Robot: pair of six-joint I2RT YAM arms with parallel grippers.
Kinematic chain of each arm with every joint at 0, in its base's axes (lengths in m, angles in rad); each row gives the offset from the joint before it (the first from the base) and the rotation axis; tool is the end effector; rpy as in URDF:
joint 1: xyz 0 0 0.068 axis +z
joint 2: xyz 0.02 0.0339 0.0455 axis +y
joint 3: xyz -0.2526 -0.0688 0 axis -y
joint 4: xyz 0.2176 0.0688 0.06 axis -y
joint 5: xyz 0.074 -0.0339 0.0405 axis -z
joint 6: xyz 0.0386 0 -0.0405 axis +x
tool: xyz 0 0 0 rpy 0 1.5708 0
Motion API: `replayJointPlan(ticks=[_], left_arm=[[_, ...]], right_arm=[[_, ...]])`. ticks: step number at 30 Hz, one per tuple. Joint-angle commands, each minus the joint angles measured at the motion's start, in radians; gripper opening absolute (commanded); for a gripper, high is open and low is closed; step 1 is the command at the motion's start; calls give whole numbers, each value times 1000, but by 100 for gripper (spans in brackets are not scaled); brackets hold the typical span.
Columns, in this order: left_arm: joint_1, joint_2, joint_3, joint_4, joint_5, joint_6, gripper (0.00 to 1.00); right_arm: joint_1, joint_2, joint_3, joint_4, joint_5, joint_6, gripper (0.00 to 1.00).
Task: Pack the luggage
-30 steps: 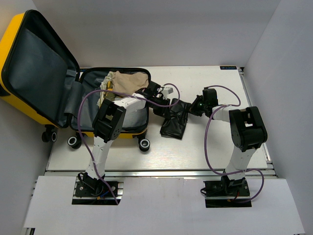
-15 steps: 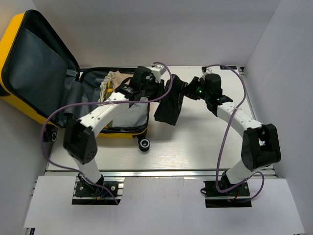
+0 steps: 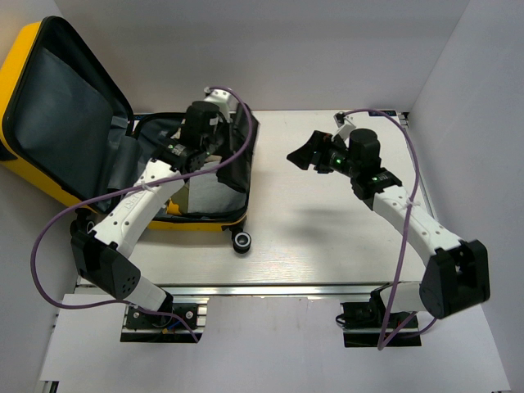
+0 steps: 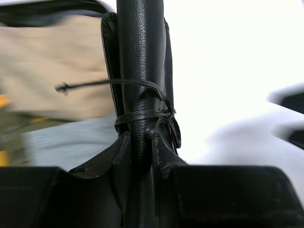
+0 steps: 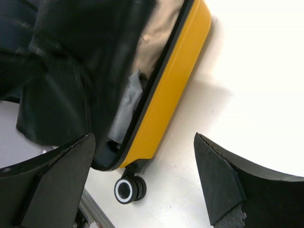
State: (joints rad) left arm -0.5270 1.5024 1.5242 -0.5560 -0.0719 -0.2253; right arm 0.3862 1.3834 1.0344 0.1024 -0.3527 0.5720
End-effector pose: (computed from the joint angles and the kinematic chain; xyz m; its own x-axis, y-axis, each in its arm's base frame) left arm 0.2743 -0.1564 0.3730 -0.5291 0.0501 -0.8471 0.3386 0.9278 -0.1566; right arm 0.2774 0.1272 0.3167 -0.5495 0.3250 -0.7697 -0.4357 0.6746 0.5958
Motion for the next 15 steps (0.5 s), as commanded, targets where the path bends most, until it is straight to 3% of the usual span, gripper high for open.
replayJointPlan(ticks=[1,5,10,15], left_arm=[[65,-21,82,-102,-213,37,0],[163,-5,47,-131,-308,78,0],[309,-62,-51,-33,-259,211,0],[415,-8,-56,-24,-190,388,0]], right_arm=[[-7,-101,-16,-47,67,-47,89],[-9,-188,-59,-151,171,-102,89],[-13,-276,-100,-202,234,-139,89],[-17,-299,-114,-247,264,-179,89]])
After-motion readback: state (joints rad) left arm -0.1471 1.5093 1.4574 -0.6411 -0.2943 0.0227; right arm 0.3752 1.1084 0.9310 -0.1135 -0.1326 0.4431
